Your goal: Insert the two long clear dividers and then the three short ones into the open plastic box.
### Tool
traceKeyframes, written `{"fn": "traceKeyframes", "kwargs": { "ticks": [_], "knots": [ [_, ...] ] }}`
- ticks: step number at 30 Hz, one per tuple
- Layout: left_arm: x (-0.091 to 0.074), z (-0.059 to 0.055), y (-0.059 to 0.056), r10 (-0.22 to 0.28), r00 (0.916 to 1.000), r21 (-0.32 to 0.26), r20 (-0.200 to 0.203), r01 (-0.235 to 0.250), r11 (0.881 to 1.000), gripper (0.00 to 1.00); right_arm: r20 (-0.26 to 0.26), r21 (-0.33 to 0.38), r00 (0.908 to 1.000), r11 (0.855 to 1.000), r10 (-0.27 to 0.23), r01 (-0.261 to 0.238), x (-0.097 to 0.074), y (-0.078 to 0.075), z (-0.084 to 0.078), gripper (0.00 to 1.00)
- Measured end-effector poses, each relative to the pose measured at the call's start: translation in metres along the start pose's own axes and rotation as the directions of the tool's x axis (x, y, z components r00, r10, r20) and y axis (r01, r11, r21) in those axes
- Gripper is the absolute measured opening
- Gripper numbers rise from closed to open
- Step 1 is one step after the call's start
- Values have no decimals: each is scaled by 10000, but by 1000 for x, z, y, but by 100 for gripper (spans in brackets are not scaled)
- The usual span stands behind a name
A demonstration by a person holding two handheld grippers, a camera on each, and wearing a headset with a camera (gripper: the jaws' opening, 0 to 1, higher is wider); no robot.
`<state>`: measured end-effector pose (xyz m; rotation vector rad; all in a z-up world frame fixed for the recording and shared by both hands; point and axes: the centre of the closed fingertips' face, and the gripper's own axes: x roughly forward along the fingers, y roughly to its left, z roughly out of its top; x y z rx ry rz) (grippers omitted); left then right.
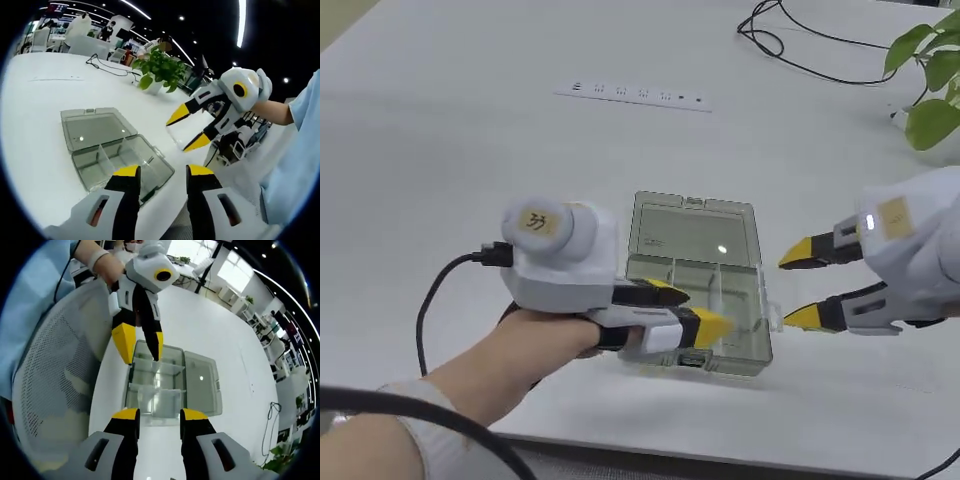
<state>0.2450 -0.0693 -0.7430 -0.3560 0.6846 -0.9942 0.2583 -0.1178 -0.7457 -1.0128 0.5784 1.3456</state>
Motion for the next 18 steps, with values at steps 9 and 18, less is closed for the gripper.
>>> {"fn": "traceKeyframes", "kwargs": {
  "ticks": [9, 18],
  "knots": [
    [12, 4, -9, -451, 9986, -1206, 269, 480, 9915, 20, 304, -522, 9993, 9984, 216, -200, 5, 11, 21, 33],
    [14, 4, -10, -557, 9974, -1802, 462, 631, 9816, 8, 368, -819, 9990, 9964, 250, -219, 6, 13, 29, 33]
  ]
}}
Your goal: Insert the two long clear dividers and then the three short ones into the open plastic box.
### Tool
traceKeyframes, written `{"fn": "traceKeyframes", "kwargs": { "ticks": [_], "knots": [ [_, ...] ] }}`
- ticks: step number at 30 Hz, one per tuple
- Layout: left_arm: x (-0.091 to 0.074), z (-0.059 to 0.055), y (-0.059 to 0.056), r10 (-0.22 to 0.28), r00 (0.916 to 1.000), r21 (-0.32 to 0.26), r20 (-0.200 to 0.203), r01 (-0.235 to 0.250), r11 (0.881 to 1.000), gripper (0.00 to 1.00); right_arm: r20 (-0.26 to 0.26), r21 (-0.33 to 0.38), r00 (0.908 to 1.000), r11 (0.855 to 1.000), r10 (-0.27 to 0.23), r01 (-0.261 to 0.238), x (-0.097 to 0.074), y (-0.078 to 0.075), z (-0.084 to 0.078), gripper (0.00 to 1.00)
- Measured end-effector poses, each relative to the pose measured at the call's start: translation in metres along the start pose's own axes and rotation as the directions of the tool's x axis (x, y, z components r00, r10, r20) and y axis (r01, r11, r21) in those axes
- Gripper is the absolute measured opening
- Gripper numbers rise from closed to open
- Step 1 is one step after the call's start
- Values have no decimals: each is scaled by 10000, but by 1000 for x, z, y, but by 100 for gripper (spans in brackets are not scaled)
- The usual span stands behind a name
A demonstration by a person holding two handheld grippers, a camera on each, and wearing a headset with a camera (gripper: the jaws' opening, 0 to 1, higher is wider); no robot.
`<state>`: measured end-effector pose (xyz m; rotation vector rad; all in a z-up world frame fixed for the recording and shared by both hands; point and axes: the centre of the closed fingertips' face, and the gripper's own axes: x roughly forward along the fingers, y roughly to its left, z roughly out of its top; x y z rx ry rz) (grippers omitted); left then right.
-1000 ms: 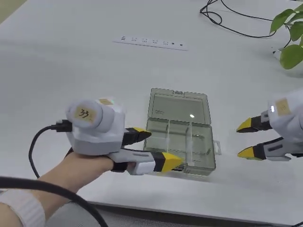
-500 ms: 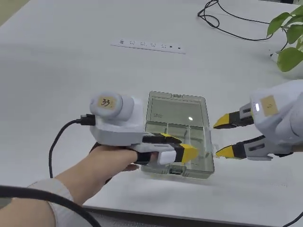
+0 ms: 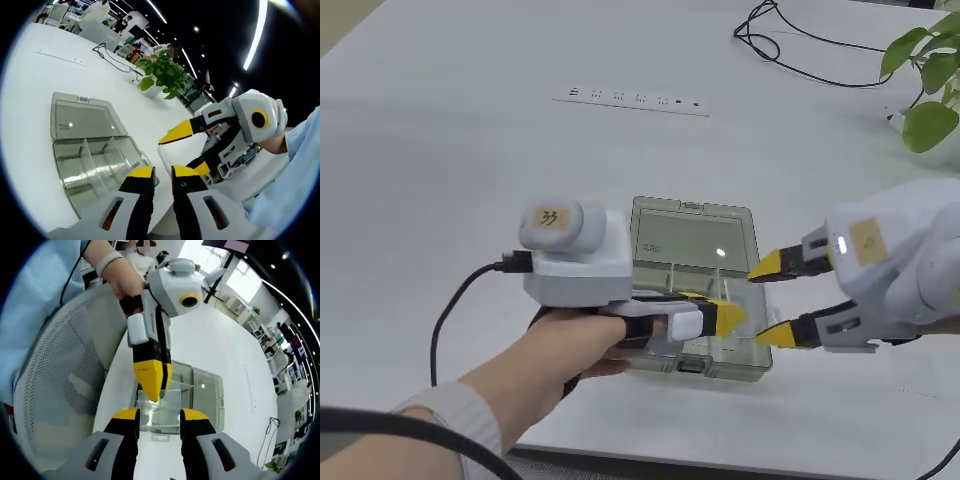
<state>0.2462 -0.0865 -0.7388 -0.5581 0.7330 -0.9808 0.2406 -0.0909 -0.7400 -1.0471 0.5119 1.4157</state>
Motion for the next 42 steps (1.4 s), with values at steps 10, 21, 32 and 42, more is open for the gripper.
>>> {"fn": "traceKeyframes", "kwargs": {
  "ticks": [10, 21, 32, 42],
  "knots": [
    [-2, -3, -5, -355, 9993, -667, 151, 364, 9971, 0, 0, -264, 10000, 9996, 26, -26, 0, 4, 5, 33],
    [-4, -3, -6, -451, 9986, -1196, 293, 483, 9917, 0, -5, -784, 9999, 9968, -153, 153, -1, 5, 8, 33],
    [-11, -13, -6, -314, 9981, 1070, -525, 368, 9936, 0, 581, 128, 9983, 9999, 66, -73, -10, 0, 16, 36],
    [-17, -16, -18, -674, 9912, 4048, -1143, 1084, 9080, 0, 1198, 1473, 9867, 9809, 1098, -1270, -18, 6, 25, 29]
  ]
}}
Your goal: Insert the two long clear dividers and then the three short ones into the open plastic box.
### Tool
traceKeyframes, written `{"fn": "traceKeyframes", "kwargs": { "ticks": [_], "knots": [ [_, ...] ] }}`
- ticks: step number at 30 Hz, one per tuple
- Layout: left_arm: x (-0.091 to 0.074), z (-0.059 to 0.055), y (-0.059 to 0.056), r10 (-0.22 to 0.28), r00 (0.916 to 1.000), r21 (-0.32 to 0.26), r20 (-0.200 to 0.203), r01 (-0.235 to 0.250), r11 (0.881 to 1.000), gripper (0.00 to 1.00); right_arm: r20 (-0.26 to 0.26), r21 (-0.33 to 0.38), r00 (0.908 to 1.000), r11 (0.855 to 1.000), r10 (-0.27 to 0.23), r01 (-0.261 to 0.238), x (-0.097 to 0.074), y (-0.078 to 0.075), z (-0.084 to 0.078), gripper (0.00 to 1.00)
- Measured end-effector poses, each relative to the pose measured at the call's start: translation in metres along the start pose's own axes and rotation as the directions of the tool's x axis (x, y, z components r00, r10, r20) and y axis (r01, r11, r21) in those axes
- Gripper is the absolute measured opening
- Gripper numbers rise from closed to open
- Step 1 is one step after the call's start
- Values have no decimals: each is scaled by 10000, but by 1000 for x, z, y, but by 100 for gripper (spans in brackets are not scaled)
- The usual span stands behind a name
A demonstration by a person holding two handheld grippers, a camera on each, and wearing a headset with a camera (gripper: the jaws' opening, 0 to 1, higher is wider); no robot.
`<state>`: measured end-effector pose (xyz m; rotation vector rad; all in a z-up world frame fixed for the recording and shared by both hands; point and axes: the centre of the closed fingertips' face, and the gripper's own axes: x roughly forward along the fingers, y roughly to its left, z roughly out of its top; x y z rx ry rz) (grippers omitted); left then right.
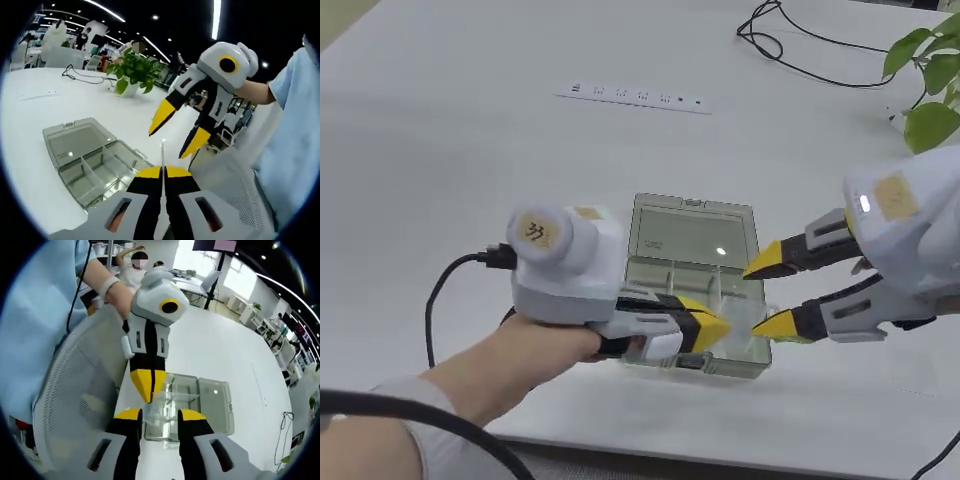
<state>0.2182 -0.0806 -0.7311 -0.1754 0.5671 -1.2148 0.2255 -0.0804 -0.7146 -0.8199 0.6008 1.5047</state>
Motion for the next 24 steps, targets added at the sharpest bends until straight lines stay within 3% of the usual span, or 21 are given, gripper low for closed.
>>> {"fn": "traceKeyframes", "kwargs": {
  "ticks": [4, 12, 16, 24],
  "knots": [
    [-2, -1, -5, -187, 9997, 945, -168, 202, 9953, 0, -12, 161, 9997, 9996, 229, -228, 0, -3, -4, 26],
    [-3, -10, -14, -404, 9961, 2376, -785, 580, 9696, 0, -357, 429, 9931, 9930, 1118, -1102, 3, 16, -6, 15],
    [-4, -10, -17, -496, 9958, 2645, -773, 685, 9619, 0, -495, 419, 9864, 9871, 1566, -1546, 4, 27, -5, 12],
    [-5, -4, -20, -694, 9961, 2823, -544, 820, 9558, 0, -505, 489, 9810, 9815, 1873, -1849, 3, 31, -4, 5]
  ]
}}
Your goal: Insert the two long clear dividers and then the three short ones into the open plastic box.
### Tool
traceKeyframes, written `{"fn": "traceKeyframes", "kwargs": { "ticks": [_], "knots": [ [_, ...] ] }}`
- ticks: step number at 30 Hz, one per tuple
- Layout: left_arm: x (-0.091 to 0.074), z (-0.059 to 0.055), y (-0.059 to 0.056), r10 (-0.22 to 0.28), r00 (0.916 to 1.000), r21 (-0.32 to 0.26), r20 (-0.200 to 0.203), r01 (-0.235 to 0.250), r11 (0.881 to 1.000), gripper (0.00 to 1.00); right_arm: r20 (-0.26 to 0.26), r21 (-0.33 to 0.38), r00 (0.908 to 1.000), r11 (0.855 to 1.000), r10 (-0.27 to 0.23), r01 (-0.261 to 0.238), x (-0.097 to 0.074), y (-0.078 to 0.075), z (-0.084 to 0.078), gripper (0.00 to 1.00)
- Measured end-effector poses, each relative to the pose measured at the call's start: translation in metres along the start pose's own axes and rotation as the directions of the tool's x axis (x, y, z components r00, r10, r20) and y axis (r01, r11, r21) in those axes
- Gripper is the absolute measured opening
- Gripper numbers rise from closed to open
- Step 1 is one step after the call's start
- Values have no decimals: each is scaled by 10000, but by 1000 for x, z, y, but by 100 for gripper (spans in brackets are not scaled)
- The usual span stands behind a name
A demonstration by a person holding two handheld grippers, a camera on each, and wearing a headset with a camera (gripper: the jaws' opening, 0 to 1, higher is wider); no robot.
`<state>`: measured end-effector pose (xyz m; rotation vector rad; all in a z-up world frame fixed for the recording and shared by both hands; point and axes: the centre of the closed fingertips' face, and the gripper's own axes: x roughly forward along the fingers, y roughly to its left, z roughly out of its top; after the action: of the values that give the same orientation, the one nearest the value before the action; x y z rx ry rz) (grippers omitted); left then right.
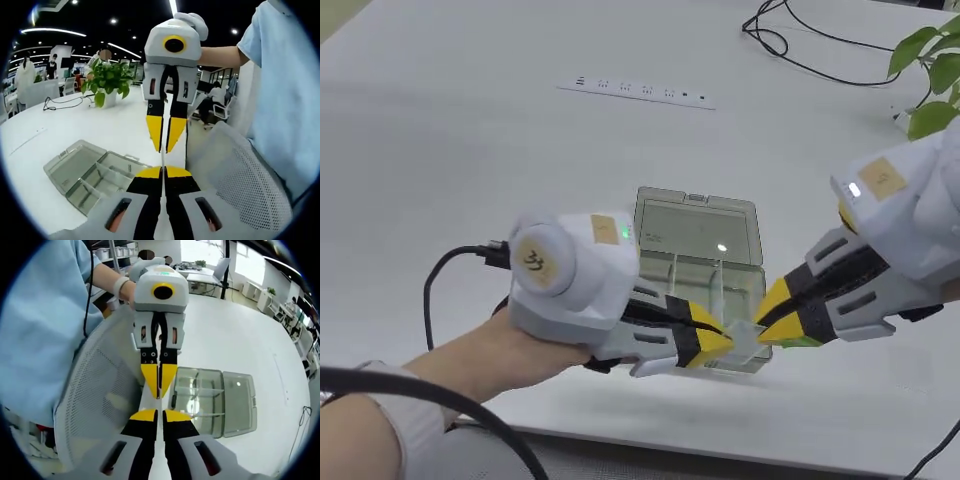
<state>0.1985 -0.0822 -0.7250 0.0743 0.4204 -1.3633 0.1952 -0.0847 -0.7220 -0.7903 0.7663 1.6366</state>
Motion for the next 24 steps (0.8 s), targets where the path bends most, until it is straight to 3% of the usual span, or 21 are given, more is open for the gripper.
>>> {"fn": "traceKeyframes", "kwargs": {
  "ticks": [8, 13, 21, 24],
  "knots": [
    [-1, 1, -1, -119, 9999, -97, 120, 120, 9999, 0, 72, 14, 9999, 9999, 156, -156, 0, 5, 6, 3],
    [1, -2, -4, -237, 9997, -148, -47, 237, 9996, 0, -77, 144, 9995, 9995, 290, -289, 1, 9, 8, 3],
    [-3, -6, 5, 344, 9993, -240, -117, -346, 9991, 0, -228, 215, 9996, 9996, 188, -184, 3, -2, 7, 2],
    [-11, -12, 14, 841, 9963, -433, -173, -848, 9955, 7, -206, 374, 9998, 9993, -13, 20, 1, -11, 8, 2]
  ]
}}
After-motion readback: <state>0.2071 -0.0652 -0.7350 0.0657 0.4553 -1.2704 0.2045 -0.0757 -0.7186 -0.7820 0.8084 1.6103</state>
